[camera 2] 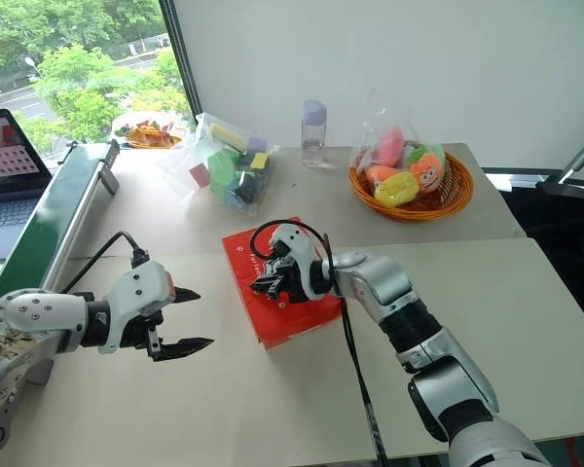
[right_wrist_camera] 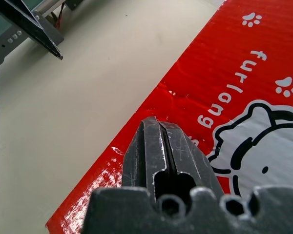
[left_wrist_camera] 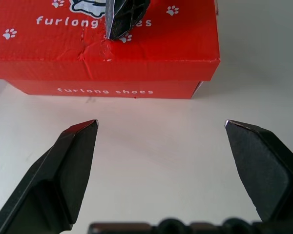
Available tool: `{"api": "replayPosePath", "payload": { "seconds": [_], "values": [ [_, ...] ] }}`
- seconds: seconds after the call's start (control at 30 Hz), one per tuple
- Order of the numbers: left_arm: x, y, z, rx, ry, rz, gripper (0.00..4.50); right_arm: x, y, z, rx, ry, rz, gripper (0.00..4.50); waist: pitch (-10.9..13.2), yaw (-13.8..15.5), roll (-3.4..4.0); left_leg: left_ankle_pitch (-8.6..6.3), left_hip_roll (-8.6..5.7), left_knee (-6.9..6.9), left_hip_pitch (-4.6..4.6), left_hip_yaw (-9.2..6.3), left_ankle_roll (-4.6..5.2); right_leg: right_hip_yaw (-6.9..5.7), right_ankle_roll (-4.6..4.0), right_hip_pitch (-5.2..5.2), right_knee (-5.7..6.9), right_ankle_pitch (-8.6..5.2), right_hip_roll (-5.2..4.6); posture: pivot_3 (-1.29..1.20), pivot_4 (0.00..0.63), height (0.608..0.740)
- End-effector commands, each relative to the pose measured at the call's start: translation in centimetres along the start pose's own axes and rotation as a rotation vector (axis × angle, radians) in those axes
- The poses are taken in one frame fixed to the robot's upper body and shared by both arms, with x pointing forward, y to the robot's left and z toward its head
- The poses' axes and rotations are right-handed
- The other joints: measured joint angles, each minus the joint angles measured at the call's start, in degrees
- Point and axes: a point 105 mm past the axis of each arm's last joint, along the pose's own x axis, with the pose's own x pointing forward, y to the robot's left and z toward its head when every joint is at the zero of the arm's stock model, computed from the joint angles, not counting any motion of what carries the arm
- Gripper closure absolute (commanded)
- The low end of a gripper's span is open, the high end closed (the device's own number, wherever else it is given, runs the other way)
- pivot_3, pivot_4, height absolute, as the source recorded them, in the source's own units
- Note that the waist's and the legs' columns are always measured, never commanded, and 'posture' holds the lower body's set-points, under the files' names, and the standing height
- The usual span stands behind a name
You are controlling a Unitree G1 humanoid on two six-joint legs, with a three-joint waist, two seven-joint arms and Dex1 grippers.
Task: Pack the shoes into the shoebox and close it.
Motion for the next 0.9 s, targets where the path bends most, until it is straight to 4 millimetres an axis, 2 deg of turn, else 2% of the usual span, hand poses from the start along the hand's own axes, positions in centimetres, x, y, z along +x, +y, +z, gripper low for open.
{"api": "replayPosePath", "payload": {
  "seconds": [0.03, 0.1, 0.2, 0.23, 0.3, 0.4, 0.5, 0.6, 0.67, 0.8, 0.9],
  "values": [
    [-0.5, -0.1, 0.6, 0.029, -0.013, 0.028, 0.06, 0.2, -0.9, -1.0, -0.199, 0.119, -0.057, 4.50, 0.0, -0.1, 0.00, 0.00, 0.01, 0.00, 0.01, 0.00, 0.00, 0.00, 0.00, 0.00, 0.00, 0.00, 0.01, 0.00, 0.150, 0.740],
    [-0.5, -0.2, 0.4, 0.027, -0.009, 0.028, 0.06, 0.1, -1.0, -0.9, -0.304, 0.151, -0.067, 4.50, 0.0, -0.1, 0.01, 0.00, 0.01, -0.01, 0.06, 0.02, 0.00, 0.01, 0.02, 0.00, 0.01, -0.02, 0.01, 0.00, 0.150, 0.740],
    [-0.5, -0.2, 0.3, 0.022, -0.008, 0.030, 0.06, -0.5, 0.4, 1.3, -0.324, 0.076, 0.003, 4.50, 0.0, 0.0, 0.00, 0.00, 0.02, -0.01, 0.08, 0.02, -0.01, 0.00, 0.05, 0.02, 0.01, -0.05, 0.00, 0.00, 0.150, 0.740],
    [-0.5, -0.1, 0.3, 0.020, -0.008, 0.032, 0.06, -1.1, 1.1, 2.7, -0.315, 0.020, 0.044, 4.50, 0.0, 0.1, 0.00, 0.00, 0.01, 0.00, 0.06, 0.02, -0.01, 0.00, 0.03, 0.02, 0.01, -0.03, -0.01, 0.00, 0.150, 0.740],
    [-0.6, -0.1, 0.2, 0.017, -0.006, 0.035, 0.06, -2.4, 2.2, 4.5, -0.306, -0.047, 0.113, 4.50, 0.0, 0.2, 0.00, 0.00, 0.01, 0.00, 0.01, 0.02, -0.01, 0.00, -0.02, -0.01, 0.00, 0.00, -0.01, 0.00, 0.150, 0.740],
    [-0.7, 0.0, 0.4, 0.006, -0.041, 0.041, 0.06, -5.3, 4.1, 6.5, -0.382, -0.112, 0.222, 4.50, 0.0, 0.3, 0.00, -0.01, 0.00, -0.01, -0.07, 0.01, 0.00, -0.01, -0.02, -0.07, -0.01, 0.00, -0.03, 0.00, 0.150, 0.740],
    [-1.0, 0.3, 1.5, -0.024, -0.125, 0.064, 0.06, -8.1, 4.8, 7.4, -0.451, -0.155, 0.266, 4.50, 0.0, 0.7, -0.01, -0.01, 0.01, -0.01, -0.06, 0.00, 0.00, -0.04, -0.01, -0.05, -0.02, -0.01, -0.09, 0.00, 0.150, 0.740],
    [-1.3, -0.2, 0.6, 0.003, -0.069, 0.061, 0.06, -9.2, 3.5, 6.9, -0.533, -0.120, 0.172, 4.50, 0.0, 0.8, -0.01, -0.01, 0.02, 0.00, 0.00, 0.00, -0.01, -0.06, 0.04, 0.00, -0.04, -0.04, -0.05, 0.00, 0.150, 0.740],
    [-1.5, 0.5, 0.4, 0.001, -0.067, 0.107, 0.06, -9.4, 2.1, 6.2, -0.603, -0.070, 0.087, 4.50, 0.0, 0.7, -0.01, -0.01, 0.03, -0.01, 0.07, 0.08, -0.01, -0.02, 0.14, 0.00, -0.02, -0.12, -0.05, 0.00, 0.150, 0.740],
    [-2.0, 2.5, 1.8, -0.008, -0.153, 0.212, 0.06, -10.4, 0.0, 5.6, -0.553, -0.087, 0.001, 4.50, 0.1, 1.0, -0.02, -0.01, 0.02, -0.01, 0.03, 0.14, -0.01, -0.01, 0.09, -0.05, -0.01, -0.10, -0.07, 0.00, 0.150, 0.740],
    [-1.9, 2.6, 1.5, -0.017, -0.120, 0.211, 0.06, -10.6, -1.3, 4.5, -0.536, -0.055, -0.034, 4.50, 0.1, 1.1, -0.03, -0.01, 0.01, 0.00, 0.01, 0.13, -0.01, -0.01, -0.06, -0.03, -0.02, 0.00, -0.06, 0.00, 0.150, 0.740]
  ]
}}
